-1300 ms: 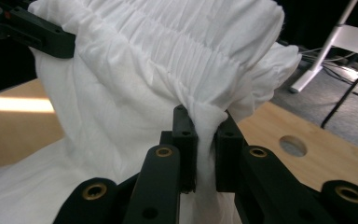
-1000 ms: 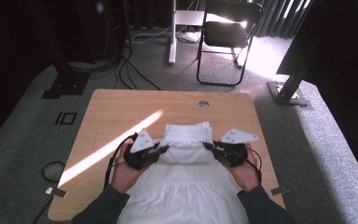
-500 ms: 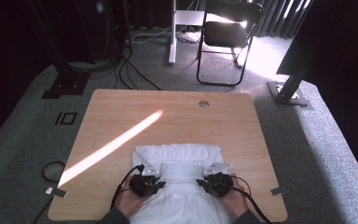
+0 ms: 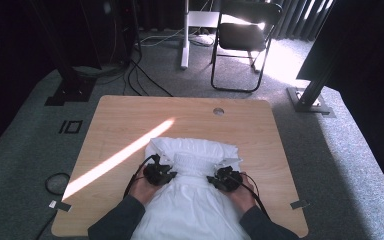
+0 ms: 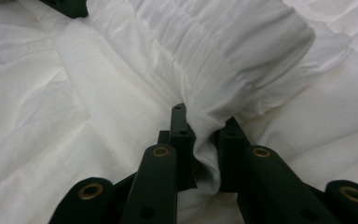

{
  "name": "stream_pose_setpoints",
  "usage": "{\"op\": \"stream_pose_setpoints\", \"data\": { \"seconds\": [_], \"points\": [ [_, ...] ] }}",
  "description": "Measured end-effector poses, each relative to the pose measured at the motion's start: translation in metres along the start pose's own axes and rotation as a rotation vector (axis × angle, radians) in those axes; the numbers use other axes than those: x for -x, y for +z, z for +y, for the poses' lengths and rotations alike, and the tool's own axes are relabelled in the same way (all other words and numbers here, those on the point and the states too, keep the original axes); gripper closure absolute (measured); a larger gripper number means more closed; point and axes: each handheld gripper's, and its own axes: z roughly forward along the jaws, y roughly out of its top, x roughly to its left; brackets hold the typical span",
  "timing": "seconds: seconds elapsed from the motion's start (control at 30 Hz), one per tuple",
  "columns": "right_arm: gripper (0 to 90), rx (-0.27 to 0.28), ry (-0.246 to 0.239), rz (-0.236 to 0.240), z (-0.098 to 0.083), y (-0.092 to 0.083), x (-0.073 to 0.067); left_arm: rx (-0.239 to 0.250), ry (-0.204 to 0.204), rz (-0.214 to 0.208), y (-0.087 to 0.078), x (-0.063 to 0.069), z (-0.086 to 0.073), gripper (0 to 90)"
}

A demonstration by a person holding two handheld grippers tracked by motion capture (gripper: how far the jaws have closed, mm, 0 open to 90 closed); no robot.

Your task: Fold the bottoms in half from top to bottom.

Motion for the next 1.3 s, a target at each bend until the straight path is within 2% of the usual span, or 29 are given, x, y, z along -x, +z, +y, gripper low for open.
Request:
{"op": "stream_pose_setpoints", "data": {
  "seconds": [0.13, 0.27, 0.3, 0.37, 0.5, 0.57, 0.6, 0.63, 0.67, 0.8, 0.87, 1.0, 1.07, 1.1, 1.13, 1.2, 1.27, 1.3],
  "points": [
    [80.5, -0.024, -0.037, -0.04, 0.022, 0.015, 0.006, -0.02, 0.018, 0.04, 0.006, -0.019, 0.011, 77.6],
    [80.6, -0.032, -0.052, -0.063, 0.045, 0.032, 0.019, -0.023, -0.011, 0.081, 0.014, -0.041, 0.022, 77.6],
    [80.6, -0.033, -0.05, -0.067, 0.051, 0.037, 0.023, -0.023, -0.011, 0.081, 0.014, -0.041, 0.022, 77.6],
    [80.7, -0.037, -0.047, -0.073, 0.062, 0.045, 0.031, -0.016, -0.044, 0.113, 0.019, -0.052, 0.027, 77.6],
    [80.8, -0.038, -0.069, -0.097, 0.085, 0.062, 0.051, -0.006, -0.075, 0.142, 0.023, -0.057, 0.032, 77.8],
    [80.8, -0.037, -0.065, -0.096, 0.089, 0.065, 0.057, -0.011, -0.07, 0.15, 0.024, -0.056, 0.032, 77.8],
    [80.6, -0.028, -0.052, -0.087, 0.095, 0.07, 0.066, -0.003, -0.066, 0.161, 0.026, -0.057, 0.034, 77.8],
    [80.6, -0.028, -0.052, -0.087, 0.095, 0.07, 0.066, -0.003, -0.066, 0.161, 0.026, -0.057, 0.034, 77.8],
    [80.7, -0.03, -0.029, -0.087, 0.099, 0.073, 0.069, 0.001, -0.067, 0.157, 0.027, -0.061, 0.035, 77.7],
    [80.9, -0.028, -0.018, -0.112, 0.1, 0.075, 0.063, -0.01, -0.042, 0.174, 0.032, -0.078, 0.041, 77.4],
    [80.9, -0.025, 0.002, -0.106, 0.101, 0.076, 0.061, -0.033, -0.035, 0.202, 0.035, -0.084, 0.048, 77.4],
    [80.8, -0.003, 0.005, -0.108, 0.103, 0.08, 0.064, -0.105, 0.03, 0.287, 0.044, -0.085, 0.064, 77.6],
    [80.8, 0.006, 0.004, -0.143, 0.106, 0.082, 0.068, -0.125, 0.041, 0.32, 0.049, -0.081, 0.072, 77.9],
    [80.8, 0.006, 0.003, -0.16, 0.107, 0.083, 0.069, -0.125, 0.041, 0.32, 0.049, -0.081, 0.072, 78.0],
    [80.8, 0.005, 0.011, -0.185, 0.11, 0.085, 0.07, -0.128, 0.034, 0.345, 0.053, -0.079, 0.076, 78.8],
    [80.8, -0.007, 0.016, -0.186, 0.112, 0.085, 0.072, -0.124, 0.025, 0.342, 0.053, -0.079, 0.076, 79.4],
    [80.8, -0.009, 0.002, -0.177, 0.112, 0.082, 0.072, -0.098, -0.005, 0.304, 0.047, -0.083, 0.076, 81.3],
    [81.2, -0.01, 0.003, -0.176, 0.113, 0.08, 0.073, -0.065, -0.035, 0.272, 0.039, -0.086, 0.076, 82.5]
  ]
}}
